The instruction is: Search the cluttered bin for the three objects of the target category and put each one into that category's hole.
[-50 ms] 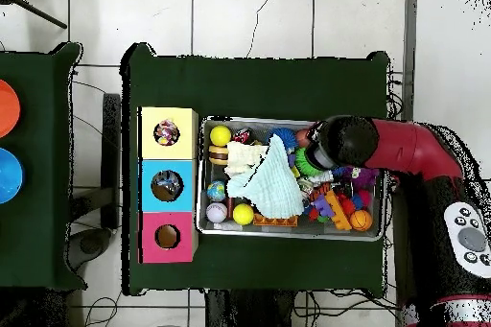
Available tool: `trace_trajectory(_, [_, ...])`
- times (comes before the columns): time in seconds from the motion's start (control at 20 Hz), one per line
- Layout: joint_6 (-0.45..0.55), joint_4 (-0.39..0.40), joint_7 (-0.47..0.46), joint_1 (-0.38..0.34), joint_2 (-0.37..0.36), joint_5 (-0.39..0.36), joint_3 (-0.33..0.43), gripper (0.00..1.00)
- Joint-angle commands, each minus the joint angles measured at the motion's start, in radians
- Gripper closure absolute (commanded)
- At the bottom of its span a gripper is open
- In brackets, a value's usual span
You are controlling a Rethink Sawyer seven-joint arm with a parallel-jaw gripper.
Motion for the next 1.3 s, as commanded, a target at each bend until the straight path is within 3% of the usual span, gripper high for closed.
trace_trajectory(0.05, [0.023,0.114,-0.152,0.013,0.048,-0.039,0.027,0.00])
trace_trajectory(0.6, [-0.043,0.147,-0.148,-0.007,0.063,-0.046,0.040,0.00])
trace_trajectory(1.1, [-0.002,0.151,-0.161,-0.015,0.056,-0.037,0.041,0.00])
trace_trajectory(1.3, [0.063,0.159,-0.165,-0.009,-0.001,-0.006,0.046,0.00])
